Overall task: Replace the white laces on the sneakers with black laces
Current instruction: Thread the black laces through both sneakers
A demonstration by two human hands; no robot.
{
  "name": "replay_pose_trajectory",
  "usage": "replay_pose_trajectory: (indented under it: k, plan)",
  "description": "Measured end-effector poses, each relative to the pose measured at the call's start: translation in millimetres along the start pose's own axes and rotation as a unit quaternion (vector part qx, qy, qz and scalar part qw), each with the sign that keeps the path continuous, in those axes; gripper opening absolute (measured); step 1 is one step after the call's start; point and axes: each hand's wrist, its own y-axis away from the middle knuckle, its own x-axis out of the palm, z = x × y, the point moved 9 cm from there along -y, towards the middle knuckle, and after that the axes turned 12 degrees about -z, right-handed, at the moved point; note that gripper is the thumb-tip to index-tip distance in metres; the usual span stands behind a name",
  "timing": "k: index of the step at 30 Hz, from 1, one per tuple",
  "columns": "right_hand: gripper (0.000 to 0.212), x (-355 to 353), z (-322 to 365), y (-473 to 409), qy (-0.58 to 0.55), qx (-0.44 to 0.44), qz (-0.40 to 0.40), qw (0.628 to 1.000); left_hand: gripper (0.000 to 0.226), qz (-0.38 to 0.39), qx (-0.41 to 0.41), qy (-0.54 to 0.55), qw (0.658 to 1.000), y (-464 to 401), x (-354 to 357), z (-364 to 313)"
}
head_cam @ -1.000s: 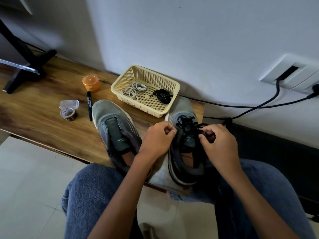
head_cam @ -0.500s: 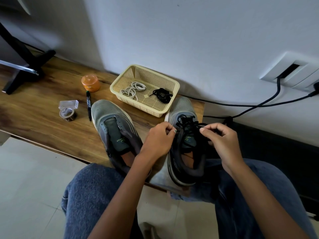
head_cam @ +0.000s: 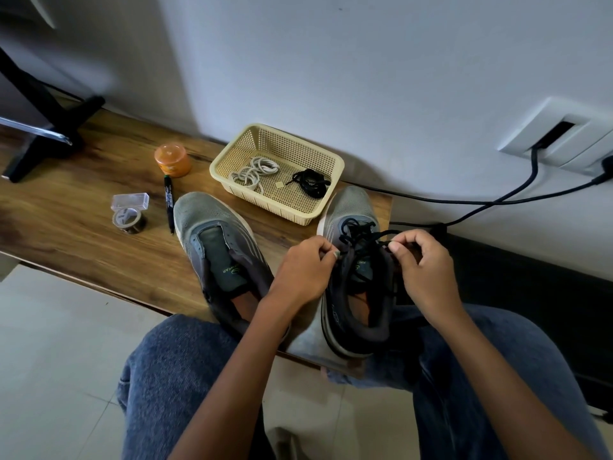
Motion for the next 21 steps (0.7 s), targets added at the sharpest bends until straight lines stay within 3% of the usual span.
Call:
replay_pose_trajectory:
  k: [7, 12, 15, 21]
  plan:
    - [0.01, -2.2, -1.8, -2.6, -0.085, 0.067, 0.035, 0.993, 0.012, -0.006, 0.002, 0.03, 1.0, 1.7, -2.0, -1.7]
    - [0.015, -43.0, 9.0, -18.8, -0.124, 0.057, -0.104, 0.985, 0.013, 0.0, 0.015, 0.082, 0.997, 2.8, 1.3, -7.5]
    - [0.038, -69.9, 27.1, -22.9, -0.107, -0.004, -0.185, 0.977, 0.022, -0.001, 0.025, 0.085, 0.996, 1.4, 3.5, -7.1]
    - [0.07, -96.7, 65.4, -21.3, -0.064, -0.098, -0.239, 0.964, 0.03, 0.007, 0.059, 0.086, 0.994, 0.4, 6.9, -10.5]
